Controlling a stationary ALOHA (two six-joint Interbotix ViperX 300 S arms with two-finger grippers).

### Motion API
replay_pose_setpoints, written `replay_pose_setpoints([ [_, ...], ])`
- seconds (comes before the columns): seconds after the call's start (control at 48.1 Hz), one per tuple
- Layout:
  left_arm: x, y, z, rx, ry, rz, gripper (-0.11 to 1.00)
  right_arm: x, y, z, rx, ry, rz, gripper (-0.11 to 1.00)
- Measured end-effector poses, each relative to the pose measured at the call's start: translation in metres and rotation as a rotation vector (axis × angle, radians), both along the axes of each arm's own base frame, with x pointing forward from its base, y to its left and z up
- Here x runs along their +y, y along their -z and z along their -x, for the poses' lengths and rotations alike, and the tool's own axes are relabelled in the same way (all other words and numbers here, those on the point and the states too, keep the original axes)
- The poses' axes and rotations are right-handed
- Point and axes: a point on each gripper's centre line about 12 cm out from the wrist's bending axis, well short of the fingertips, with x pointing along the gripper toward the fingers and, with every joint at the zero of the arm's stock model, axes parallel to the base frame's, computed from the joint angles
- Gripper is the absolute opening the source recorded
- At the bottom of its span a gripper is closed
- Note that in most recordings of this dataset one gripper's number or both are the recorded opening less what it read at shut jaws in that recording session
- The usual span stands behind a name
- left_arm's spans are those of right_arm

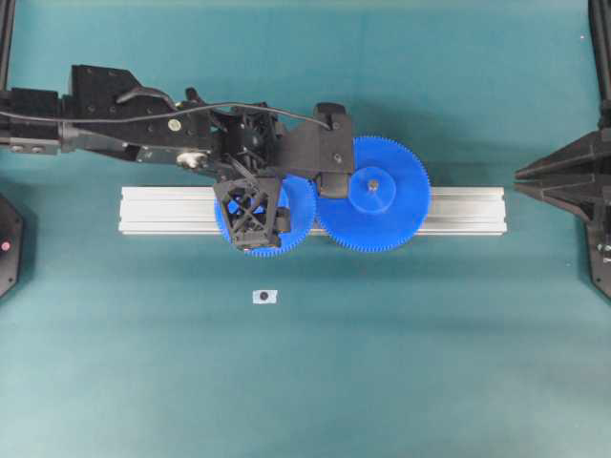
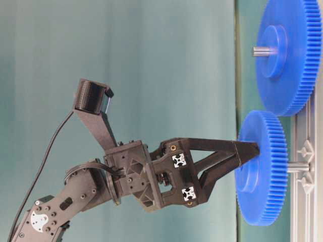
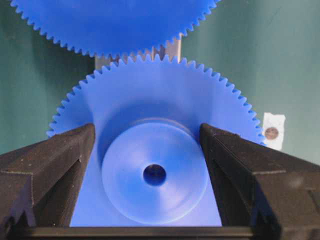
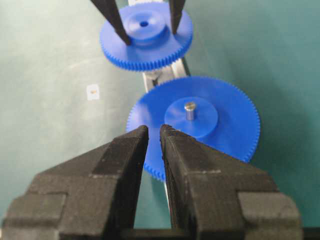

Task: Insert the small gear onto the shaft.
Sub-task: 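Align the gear's bore with the shaft, meshing teeth with the large gear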

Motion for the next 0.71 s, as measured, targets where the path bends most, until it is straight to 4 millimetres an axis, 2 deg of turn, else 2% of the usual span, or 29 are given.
replay_pose_setpoints([
  [0.229, -0.003, -0.001, 0.0, -0.001, 0.009, -0.001, 0.82, 0.0, 0.0, 0.0, 0.0, 0.0, -0.001, 0.27],
  [0.354, -0.01, -0.008, -0.001, -0.018, 0.026, -0.003, 0.82, 0.0, 0.0, 0.0, -0.002, 0.001, -0.001, 0.27],
  [0.645, -0.015, -0.056, 0.015, -0.075, 0.031, -0.008, 0.82, 0.0, 0.0, 0.0, -0.002, 0.001, -0.001, 0.27],
  [0.707, -0.015, -0.059, 0.021, -0.079, 0.029, -0.008, 0.82, 0.0, 0.0, 0.0, 0.0, 0.001, -0.003, 0.27],
])
